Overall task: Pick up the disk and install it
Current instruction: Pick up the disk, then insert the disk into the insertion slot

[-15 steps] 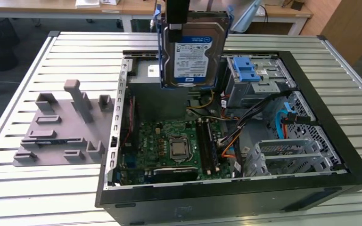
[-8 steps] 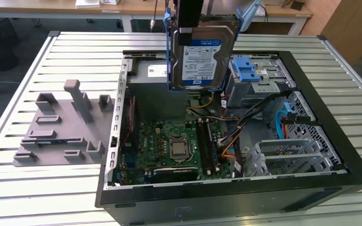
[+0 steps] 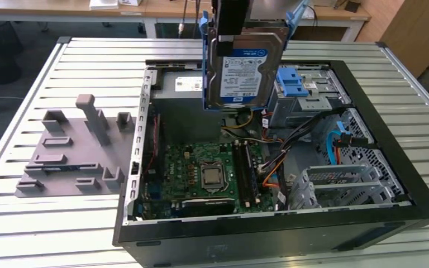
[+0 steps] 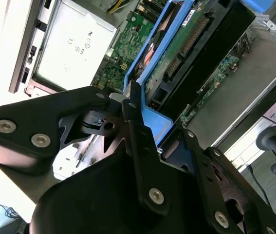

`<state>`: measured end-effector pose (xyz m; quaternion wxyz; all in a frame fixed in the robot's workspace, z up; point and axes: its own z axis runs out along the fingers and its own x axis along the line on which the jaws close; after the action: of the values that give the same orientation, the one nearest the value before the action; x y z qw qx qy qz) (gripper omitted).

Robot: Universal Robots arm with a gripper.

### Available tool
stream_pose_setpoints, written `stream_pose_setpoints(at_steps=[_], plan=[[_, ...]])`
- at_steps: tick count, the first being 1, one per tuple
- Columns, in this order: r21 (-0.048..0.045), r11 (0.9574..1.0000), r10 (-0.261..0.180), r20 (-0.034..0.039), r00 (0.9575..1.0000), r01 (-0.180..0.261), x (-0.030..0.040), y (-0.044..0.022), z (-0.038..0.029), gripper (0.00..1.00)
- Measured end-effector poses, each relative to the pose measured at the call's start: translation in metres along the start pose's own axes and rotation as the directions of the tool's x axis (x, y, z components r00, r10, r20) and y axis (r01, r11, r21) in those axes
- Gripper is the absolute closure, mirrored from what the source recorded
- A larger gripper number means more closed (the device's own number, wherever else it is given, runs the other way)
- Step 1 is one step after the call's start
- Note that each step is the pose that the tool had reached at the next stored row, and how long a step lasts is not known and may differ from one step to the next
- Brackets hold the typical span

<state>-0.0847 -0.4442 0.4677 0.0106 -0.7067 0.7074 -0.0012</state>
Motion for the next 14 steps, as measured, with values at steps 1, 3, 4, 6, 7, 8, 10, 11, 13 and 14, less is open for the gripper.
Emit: stream_pose_setpoints(at_steps=[1,3,4,6,7,8,10,11,13,14], plan=[[0.0001,1.0,0.0,0.0001,1.0,0.0,0.0,-0.0022,0.0001,0.64],[0.0001,1.0,0.0,0.0001,1.0,0.0,0.0,-0.0043,0.0001,0.64],[0.0,1.0,0.0,0.0,1.0,0.0,0.0001,-0.0043,0.0001,0.64],[0.0,1.0,0.0,0.0001,1.0,0.0,0.0009,-0.0043,0.0001,0.64],[0.0001,1.0,0.0,0.0,1.0,0.0,0.0015,-0.0043,0.0001,0.64],[0.0001,1.0,0.0,0.0,1.0,0.0,0.0022,-0.0043,0.0001,0.64],[0.0,1.0,0.0,0.0002,1.0,0.0,0.0031,-0.0042,0.0001,0.64],[0.0,1.0,0.0,0.0002,1.0,0.0,0.0031,-0.0042,0.0001,0.64],[0.0,1.0,0.0,0.0001,1.0,0.0,0.0042,-0.0042,0.0001,0.64],[0.0,1.0,0.0,0.0,1.0,0.0,0.0053,-0.0043,0.0,0.64]])
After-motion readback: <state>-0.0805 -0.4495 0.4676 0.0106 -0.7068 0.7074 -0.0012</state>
